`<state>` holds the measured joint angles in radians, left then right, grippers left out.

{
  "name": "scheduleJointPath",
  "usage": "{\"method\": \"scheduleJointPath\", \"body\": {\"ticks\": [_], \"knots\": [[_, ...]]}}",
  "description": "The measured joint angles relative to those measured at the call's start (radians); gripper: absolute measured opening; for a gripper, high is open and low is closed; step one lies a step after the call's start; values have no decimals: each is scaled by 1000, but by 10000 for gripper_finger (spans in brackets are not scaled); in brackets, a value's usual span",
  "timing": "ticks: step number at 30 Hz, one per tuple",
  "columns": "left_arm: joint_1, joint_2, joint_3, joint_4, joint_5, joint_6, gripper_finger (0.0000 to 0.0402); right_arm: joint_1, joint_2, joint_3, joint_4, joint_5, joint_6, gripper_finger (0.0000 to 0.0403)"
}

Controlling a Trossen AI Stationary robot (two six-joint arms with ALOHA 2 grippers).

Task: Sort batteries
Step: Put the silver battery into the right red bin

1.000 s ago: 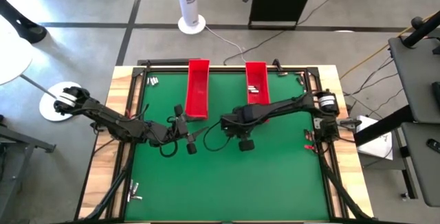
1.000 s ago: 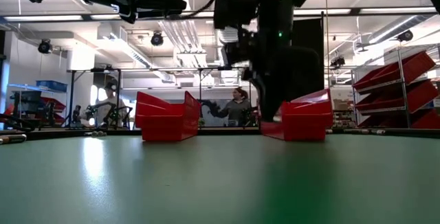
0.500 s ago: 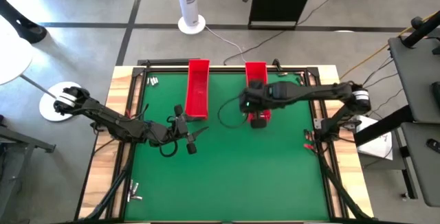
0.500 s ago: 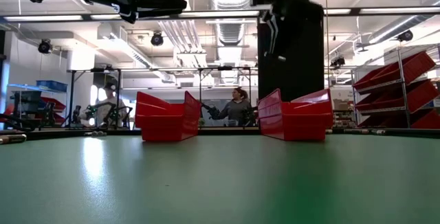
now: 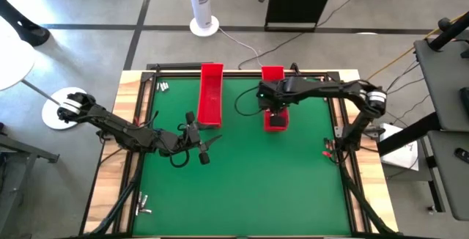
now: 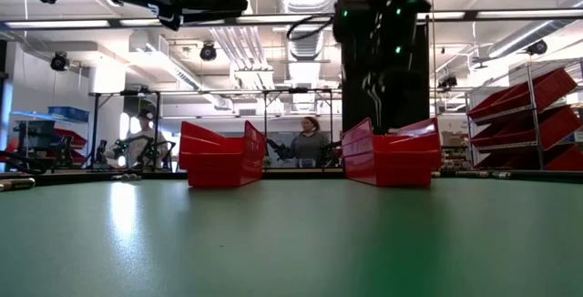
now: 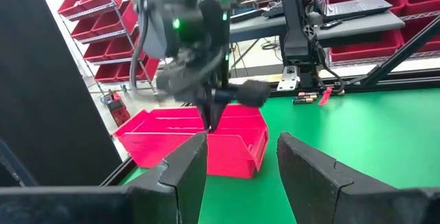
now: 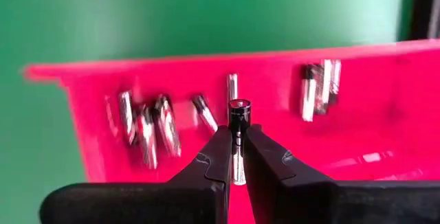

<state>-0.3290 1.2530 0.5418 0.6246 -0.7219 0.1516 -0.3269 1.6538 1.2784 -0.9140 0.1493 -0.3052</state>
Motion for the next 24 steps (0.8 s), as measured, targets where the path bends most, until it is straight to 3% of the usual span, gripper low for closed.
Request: {"method": "scheduleJointPath", "body": {"ticks": [10,24], "knots": [[0,0,0,-2,0,0,158,-12,152,37,36,-44,16,22],[0,0,0,-15,0,0,158,-65,160,43,39,-46,-43,22]]}}
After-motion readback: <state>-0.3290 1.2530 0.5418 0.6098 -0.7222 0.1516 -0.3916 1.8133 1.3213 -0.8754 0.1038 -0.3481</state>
